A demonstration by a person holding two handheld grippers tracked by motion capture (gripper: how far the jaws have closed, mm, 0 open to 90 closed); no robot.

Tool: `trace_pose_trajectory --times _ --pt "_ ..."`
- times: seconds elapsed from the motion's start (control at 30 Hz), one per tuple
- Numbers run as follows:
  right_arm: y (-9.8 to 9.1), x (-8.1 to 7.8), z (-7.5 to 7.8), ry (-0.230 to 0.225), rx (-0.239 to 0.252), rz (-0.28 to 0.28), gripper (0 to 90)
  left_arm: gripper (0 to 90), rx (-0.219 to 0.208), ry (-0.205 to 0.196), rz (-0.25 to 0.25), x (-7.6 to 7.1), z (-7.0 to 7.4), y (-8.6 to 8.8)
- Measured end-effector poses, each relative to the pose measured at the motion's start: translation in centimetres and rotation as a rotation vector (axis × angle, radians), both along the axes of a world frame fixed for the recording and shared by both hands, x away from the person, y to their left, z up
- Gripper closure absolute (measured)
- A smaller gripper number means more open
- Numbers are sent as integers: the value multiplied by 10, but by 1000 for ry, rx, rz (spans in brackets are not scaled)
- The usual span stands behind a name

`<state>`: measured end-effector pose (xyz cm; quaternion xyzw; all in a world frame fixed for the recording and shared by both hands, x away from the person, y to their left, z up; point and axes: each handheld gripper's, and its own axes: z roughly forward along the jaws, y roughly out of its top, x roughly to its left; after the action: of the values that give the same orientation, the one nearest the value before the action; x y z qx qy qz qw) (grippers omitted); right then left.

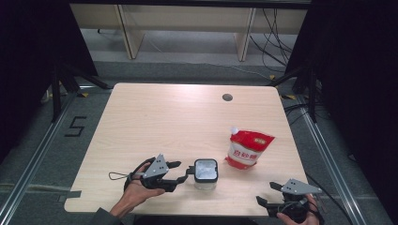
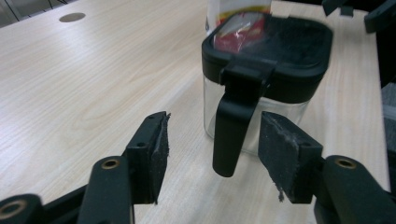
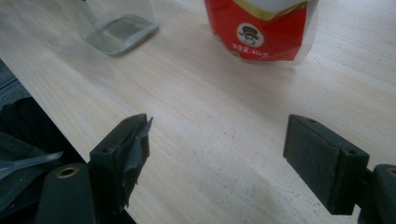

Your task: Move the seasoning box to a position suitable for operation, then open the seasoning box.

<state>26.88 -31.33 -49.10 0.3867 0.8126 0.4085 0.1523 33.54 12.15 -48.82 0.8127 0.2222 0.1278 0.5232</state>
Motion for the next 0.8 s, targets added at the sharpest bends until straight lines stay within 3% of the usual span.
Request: trace_pose_trajectory --times 0.07,0.13,0.2,0.23,0.3,0.43,0.57,0.6,0.63,0.7,0.8 --pt "3 -3 1 40 17 -13 236 395 -8 3 5 -5 5 3" --pt "3 -3 1 46 21 -13 236 391 -12 12 10 -8 7 3" --pt "2 -1 1 13 1 -1 236 378 -1 30 19 -12 11 3" --pt "2 -1 1 13 1 -1 236 378 -1 30 19 -12 11 3" --pt "2 -1 0 11 -1 -1 236 377 1 74 64 -14 12 2" --pt "2 -1 0 11 -1 -2 236 416 -12 83 67 -13 15 3" --pt "2 -1 0 21 -1 1 236 560 -26 78 72 -13 18 4" --pt "2 -1 0 28 0 -2 235 560 -39 79 72 -13 19 3" --pt "2 -1 0 24 1 -2 235 651 -36 66 77 -14 21 1" --pt "3 -2 0 31 4 -11 234 714 -28 57 77 -14 22 0" --pt "2 -1 2 -6 -13 -7 234 809 -13 39 56 -14 25 -6"
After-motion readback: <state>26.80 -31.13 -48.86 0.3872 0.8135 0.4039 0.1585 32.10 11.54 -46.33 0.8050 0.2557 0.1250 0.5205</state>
